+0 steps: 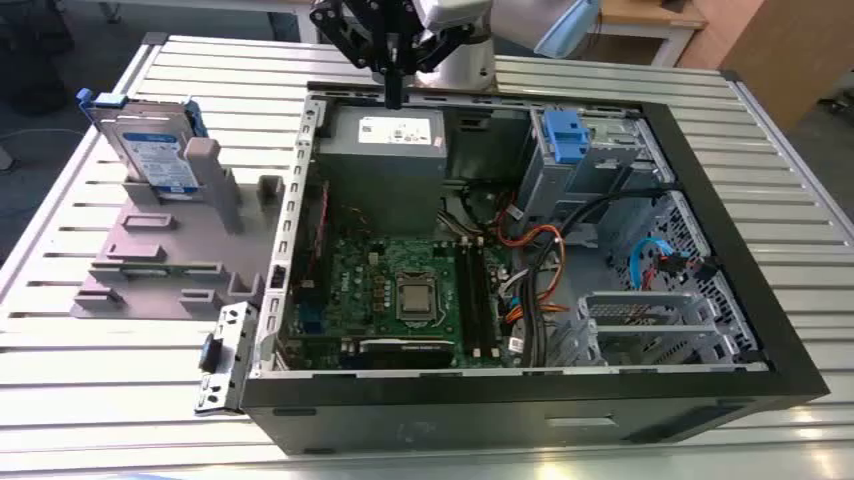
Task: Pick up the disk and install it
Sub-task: 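Reach for the disk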
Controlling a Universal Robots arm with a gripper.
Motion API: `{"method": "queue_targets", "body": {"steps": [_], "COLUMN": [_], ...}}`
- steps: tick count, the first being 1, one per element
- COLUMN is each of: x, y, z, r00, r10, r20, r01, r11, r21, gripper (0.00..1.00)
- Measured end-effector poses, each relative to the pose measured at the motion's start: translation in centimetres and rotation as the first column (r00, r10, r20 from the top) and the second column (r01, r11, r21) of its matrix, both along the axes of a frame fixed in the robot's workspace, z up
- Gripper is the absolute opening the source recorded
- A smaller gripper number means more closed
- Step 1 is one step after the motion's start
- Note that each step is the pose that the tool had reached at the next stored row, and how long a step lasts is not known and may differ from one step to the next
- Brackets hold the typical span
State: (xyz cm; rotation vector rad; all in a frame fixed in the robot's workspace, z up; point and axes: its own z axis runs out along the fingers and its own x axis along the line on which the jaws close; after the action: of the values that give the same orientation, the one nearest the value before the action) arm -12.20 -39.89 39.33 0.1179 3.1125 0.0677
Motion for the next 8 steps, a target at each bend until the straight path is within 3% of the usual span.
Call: {"method": "queue_targets", "body": {"steps": [8], "x": [-0.19], "y": [0.0], "z": [0.0], "r00": [1.0], "r10": [0.0], "r20": [0.0], "r01": [0.0], "r11": [1.0], "r21": [0.0001], "gripper": [0.11]}}
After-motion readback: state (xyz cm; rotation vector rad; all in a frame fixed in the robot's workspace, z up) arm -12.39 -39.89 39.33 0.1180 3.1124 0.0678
